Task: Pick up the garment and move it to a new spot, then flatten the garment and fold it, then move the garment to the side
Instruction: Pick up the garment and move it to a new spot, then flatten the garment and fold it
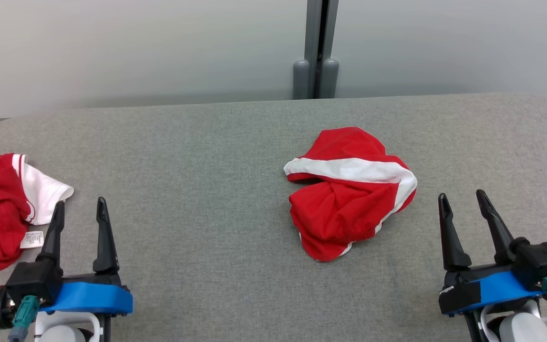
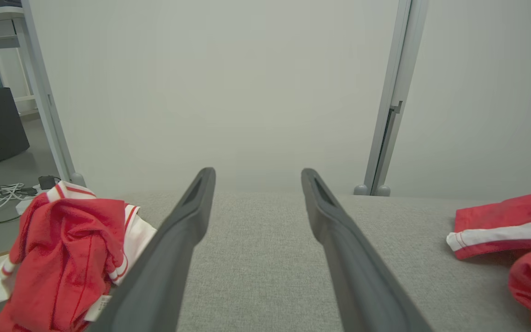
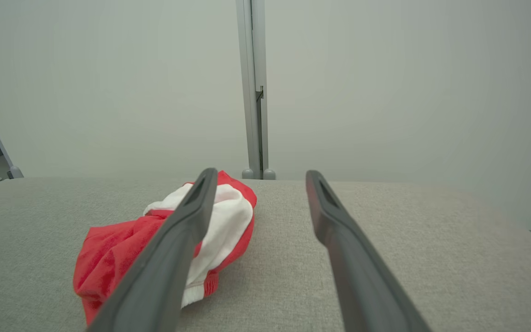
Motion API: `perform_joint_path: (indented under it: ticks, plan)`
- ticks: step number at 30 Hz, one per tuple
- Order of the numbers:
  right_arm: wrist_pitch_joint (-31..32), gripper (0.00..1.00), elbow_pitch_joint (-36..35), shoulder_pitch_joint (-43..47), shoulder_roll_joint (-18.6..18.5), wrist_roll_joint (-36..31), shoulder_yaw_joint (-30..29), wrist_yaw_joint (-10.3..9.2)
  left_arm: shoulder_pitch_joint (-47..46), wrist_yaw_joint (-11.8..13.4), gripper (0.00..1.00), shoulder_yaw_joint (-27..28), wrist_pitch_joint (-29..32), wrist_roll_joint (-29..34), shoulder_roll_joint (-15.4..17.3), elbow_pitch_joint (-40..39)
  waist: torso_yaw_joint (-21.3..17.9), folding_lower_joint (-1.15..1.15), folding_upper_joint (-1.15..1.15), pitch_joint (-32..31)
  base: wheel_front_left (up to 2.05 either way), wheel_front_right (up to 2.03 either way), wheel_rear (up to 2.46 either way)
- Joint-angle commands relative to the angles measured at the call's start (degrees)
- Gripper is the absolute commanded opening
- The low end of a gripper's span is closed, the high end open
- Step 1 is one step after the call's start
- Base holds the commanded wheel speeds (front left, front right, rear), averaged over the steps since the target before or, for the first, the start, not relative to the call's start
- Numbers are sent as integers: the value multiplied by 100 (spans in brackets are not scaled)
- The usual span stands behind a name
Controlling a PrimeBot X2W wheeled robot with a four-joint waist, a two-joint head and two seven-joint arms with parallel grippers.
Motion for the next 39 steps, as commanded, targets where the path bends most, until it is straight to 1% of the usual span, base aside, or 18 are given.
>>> perform_joint_path:
  ticks: [1, 16, 39]
  plan:
    - [8, 100, 42, 80, -4, -15, -24, 1, 48, 41, 100, -19, -15, 56, -17, -35, 21, 1, 0, -26, 0, 0, 0]
    - [51, 100, 89, 123, -3, 4, 23, 1, 232, 108, 100, -35, -15, 51, -11, -172, 68, 1, 0, -118, 0, 0, 0]
    - [-3, 100, 150, 18, -3, 75, 104, 1, 119, 117, 100, -90, -15, 15, 55, -125, 75, 1, 0, -94, 0, 0, 0]
